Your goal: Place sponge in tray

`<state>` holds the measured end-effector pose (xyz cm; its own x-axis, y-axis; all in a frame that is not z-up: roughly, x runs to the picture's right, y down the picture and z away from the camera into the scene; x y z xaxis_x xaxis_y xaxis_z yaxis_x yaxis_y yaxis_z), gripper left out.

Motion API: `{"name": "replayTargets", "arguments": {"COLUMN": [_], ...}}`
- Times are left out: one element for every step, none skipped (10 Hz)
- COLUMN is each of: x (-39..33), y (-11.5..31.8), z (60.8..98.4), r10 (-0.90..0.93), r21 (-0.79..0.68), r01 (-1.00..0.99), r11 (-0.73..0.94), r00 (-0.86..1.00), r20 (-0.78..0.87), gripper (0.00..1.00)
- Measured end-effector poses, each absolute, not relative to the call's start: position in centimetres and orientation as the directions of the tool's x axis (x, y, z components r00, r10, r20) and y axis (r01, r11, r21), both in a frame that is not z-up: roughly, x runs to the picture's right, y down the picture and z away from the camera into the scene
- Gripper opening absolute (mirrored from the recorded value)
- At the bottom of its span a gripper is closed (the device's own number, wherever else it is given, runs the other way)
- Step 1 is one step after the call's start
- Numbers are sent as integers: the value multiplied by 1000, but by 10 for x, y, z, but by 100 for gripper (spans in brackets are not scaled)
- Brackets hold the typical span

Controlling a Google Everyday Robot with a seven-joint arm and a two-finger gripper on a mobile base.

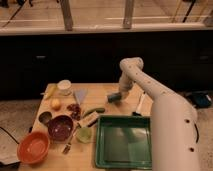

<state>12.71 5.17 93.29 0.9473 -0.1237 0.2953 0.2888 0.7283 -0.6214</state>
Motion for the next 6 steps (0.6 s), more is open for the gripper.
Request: {"name": "replayTargets", "arguments": {"x": [128,129,132,133,134,136], "y": [50,51,51,51,48,47], "z": [928,926,923,920,916,912], "r10": [-128,-131,-135,-138,-139,-140], "r21": [-621,-621,-620,-619,-615,-612], "r01": [292,293,295,296,295,295], "r11": [728,727,727,727,731,734], "r00": [947,947,947,947,947,947], "r20": [295,293,292,290,290,288], "gripper": [2,2,2,2,2,2]}}
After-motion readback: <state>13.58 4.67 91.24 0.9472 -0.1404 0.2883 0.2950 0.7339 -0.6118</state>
